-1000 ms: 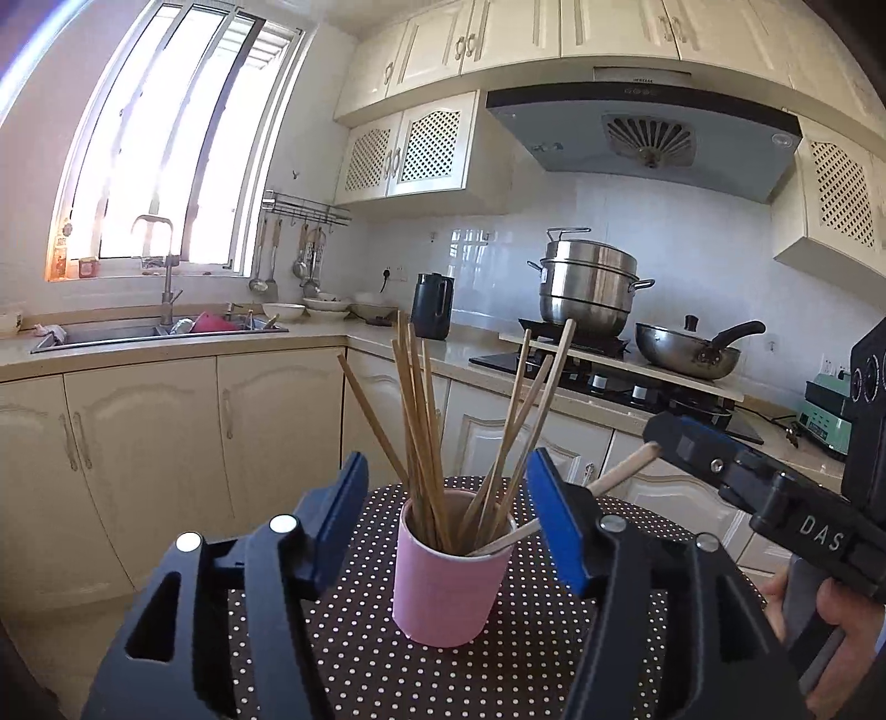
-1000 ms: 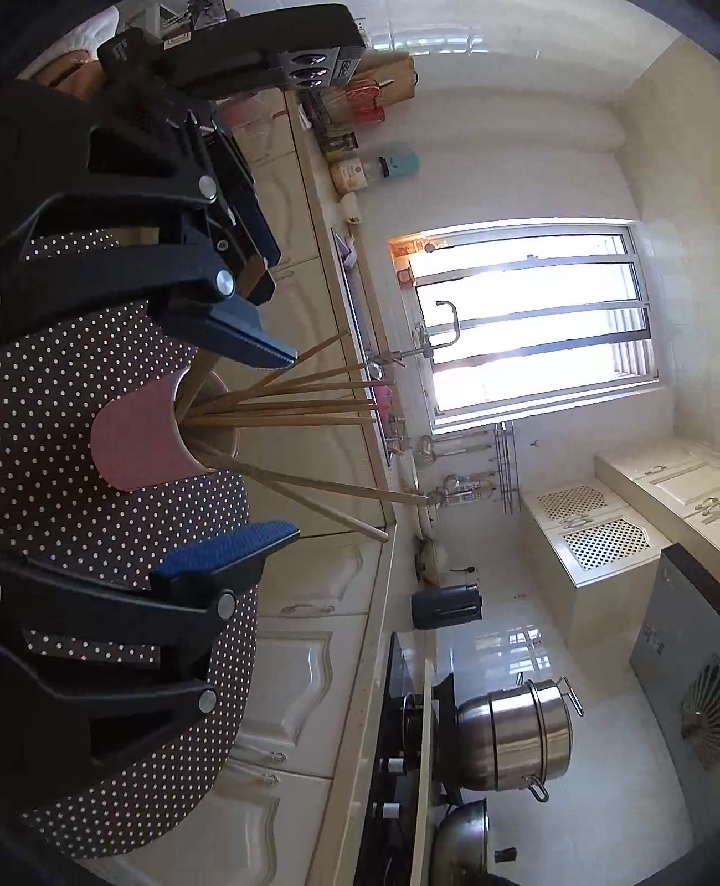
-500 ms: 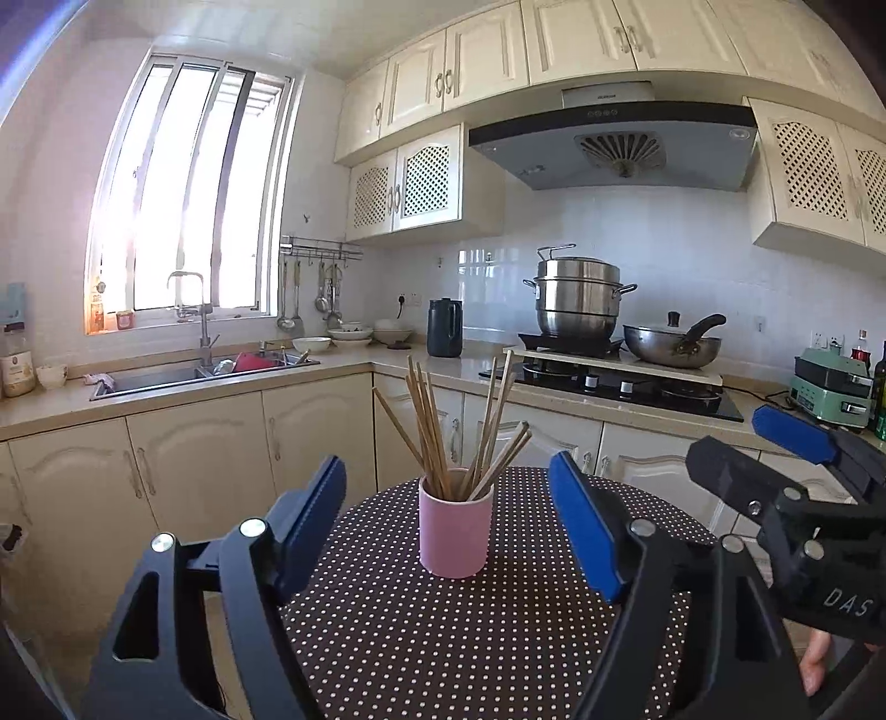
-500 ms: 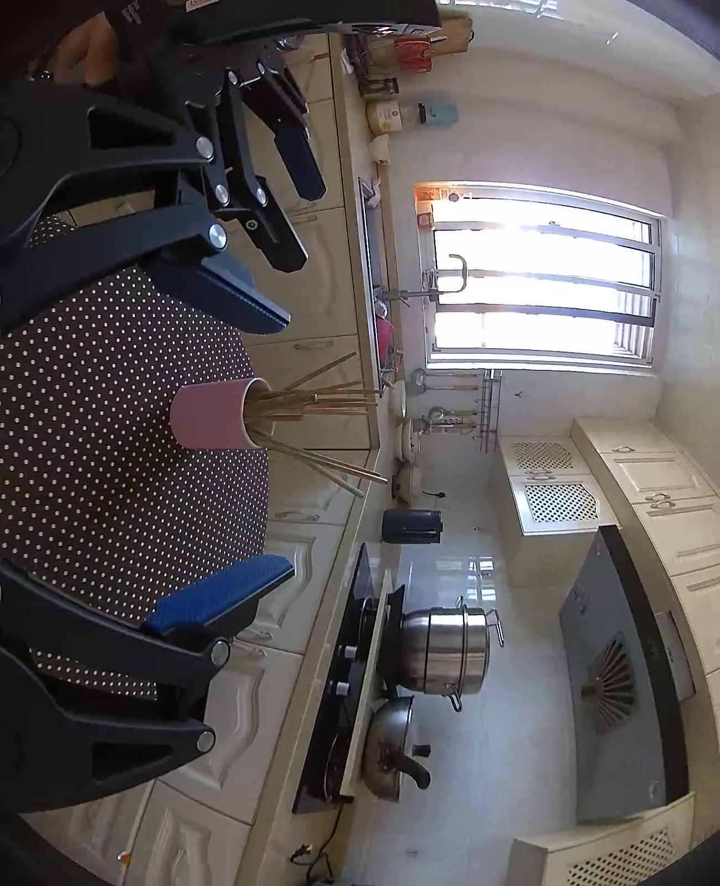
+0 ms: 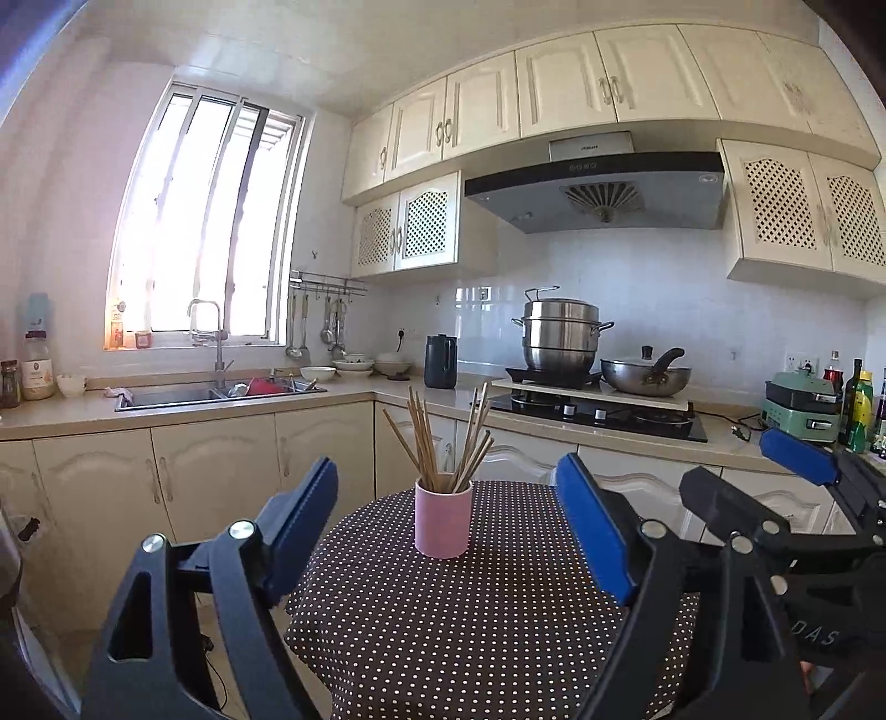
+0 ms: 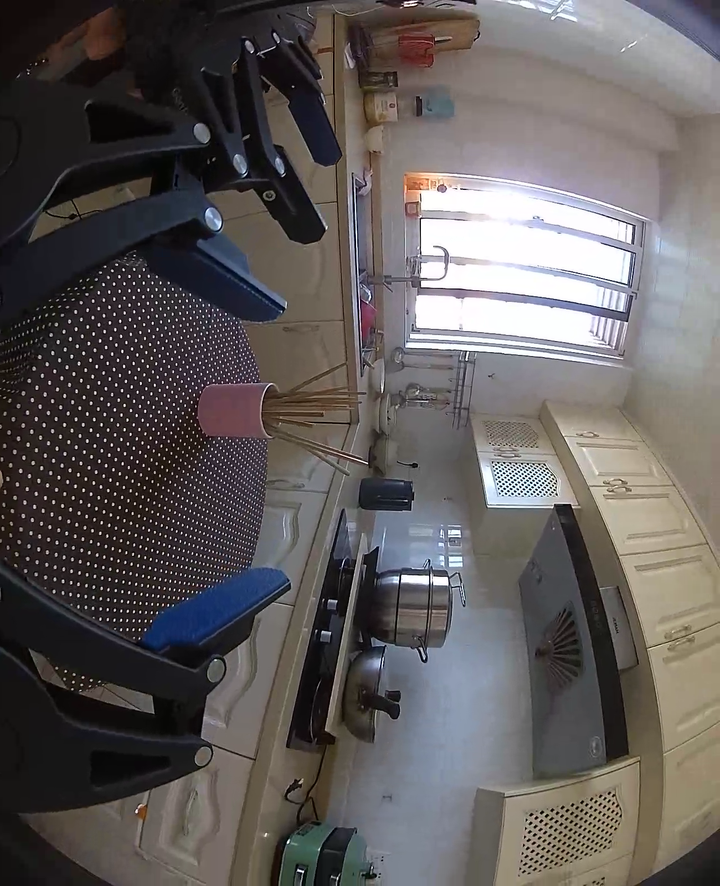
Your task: Organize utensils
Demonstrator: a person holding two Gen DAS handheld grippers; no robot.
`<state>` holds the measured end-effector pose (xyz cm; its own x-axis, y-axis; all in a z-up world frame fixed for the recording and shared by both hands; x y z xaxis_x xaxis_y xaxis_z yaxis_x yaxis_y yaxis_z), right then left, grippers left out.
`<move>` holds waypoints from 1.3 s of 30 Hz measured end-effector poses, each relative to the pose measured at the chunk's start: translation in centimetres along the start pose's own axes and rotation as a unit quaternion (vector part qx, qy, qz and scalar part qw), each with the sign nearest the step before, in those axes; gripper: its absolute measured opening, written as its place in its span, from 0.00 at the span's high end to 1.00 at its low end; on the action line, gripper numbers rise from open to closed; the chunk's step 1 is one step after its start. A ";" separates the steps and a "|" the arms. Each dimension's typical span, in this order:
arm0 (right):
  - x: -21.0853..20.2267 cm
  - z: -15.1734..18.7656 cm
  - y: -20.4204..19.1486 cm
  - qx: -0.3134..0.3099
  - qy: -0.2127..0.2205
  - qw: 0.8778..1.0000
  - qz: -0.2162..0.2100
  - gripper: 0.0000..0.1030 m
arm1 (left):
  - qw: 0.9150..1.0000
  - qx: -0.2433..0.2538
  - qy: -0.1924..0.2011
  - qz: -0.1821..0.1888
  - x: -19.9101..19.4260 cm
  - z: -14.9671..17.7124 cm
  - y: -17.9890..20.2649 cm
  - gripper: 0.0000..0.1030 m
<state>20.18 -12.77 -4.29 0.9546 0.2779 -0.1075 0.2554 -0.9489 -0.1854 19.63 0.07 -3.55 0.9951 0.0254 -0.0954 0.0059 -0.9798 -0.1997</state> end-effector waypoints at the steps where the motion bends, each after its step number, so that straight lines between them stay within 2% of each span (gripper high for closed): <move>1: -0.4 0.0 0.0 0.000 0.000 1.000 0.001 0.13 | 1.000 0.004 0.002 -0.003 -0.6 -0.1 0.1 0.23; 7: -3.0 0.0 0.2 0.000 0.009 1.000 0.009 0.12 | 0.999 0.029 0.023 -0.008 -3.7 -0.9 1.0 0.22; 13: -4.2 0.2 -0.2 0.006 0.006 1.000 0.005 0.12 | 0.999 0.030 0.033 -0.006 -5.1 -1.2 1.4 0.22; 39: -5.5 0.6 -1.4 -0.011 0.016 1.000 0.004 0.10 | 0.999 0.020 0.039 -0.004 -5.5 -0.5 1.1 0.22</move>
<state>14.44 -12.87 -4.01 0.9612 0.2650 -0.0770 0.2502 -0.9544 -0.1627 14.21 -1.20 -2.73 0.9997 0.0155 -0.0175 0.0109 -0.9712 -0.2382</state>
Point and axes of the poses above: each gripper's, at about its wrist camera, not at the fingertips, and x roughly the way its jaws point, y to its right, z to its underside, the point moved 10 cm from there along x, roughly the way its jaws point, and after that the axes turned 13 degrees about x, right-handed, at the moved point
